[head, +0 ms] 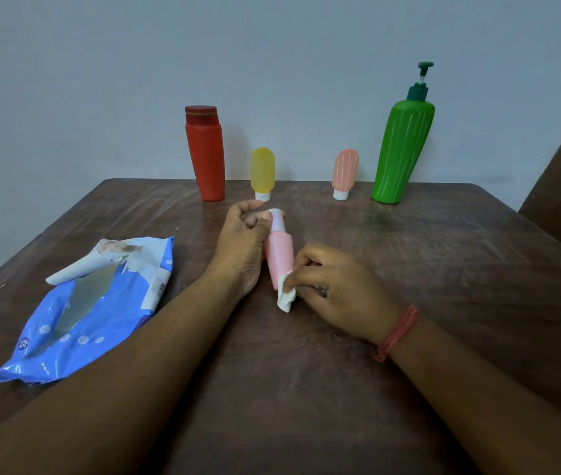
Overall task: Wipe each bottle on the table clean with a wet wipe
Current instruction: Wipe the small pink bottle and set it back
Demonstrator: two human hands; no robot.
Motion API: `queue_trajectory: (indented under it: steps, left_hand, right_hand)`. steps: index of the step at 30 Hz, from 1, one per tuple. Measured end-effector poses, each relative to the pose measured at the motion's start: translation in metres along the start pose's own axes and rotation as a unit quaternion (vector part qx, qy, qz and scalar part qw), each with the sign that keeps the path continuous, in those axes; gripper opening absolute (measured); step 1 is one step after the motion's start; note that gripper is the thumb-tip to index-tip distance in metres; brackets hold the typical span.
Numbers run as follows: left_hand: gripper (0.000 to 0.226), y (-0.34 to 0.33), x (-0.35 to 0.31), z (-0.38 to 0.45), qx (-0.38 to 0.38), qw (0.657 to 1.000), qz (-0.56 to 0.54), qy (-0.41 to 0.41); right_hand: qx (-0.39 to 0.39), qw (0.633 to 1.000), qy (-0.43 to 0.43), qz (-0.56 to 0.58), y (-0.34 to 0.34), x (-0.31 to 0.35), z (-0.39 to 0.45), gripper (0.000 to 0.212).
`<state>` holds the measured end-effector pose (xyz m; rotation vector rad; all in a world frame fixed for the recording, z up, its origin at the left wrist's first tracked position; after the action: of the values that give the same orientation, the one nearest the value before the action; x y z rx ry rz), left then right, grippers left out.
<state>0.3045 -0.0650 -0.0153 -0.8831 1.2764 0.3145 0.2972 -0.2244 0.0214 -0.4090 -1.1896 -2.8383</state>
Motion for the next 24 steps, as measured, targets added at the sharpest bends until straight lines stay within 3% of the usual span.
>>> queue_trajectory:
  steps: [5,9,14,19,24]
  left_hand:
    - [0.023,0.000,0.000,0.000,0.005,1.000,0.018,-0.011]
    - [0.027,-0.007,0.000,-0.005,0.041,0.999,0.021,-0.012]
    - [0.023,-0.004,-0.001,-0.004,0.036,0.999,-0.021,-0.003]
    - [0.021,-0.018,-0.003,-0.015,0.081,0.996,-0.012,-0.018]
    - [0.017,-0.009,-0.009,-0.011,0.058,0.997,-0.051,-0.025]
  right_hand:
    - [-0.016,0.999,-0.026,-0.008,-0.002,-0.003,0.004,0.019]
    - [-0.114,0.989,-0.093,-0.030,0.017,-0.020,0.013,0.014]
    - [-0.049,0.991,-0.126,0.015,0.011,-0.022,0.000,0.009]
    - [-0.166,0.934,-0.290,0.131,0.020,-0.055,0.000,0.009]
    - [-0.055,0.918,-0.333,0.206,-0.003,-0.061,-0.016,0.012]
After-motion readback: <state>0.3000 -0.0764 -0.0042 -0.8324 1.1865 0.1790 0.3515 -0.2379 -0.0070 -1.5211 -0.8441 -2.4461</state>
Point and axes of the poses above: each hand's wrist, its own z-axis towards the middle knuckle, its own y-axis out of the back of the hand, x = y × z, the point moved 8 cm from there along z, towards the middle knuckle, and after that the axes turned 8 degrees about -x, right-handed, at the moved point
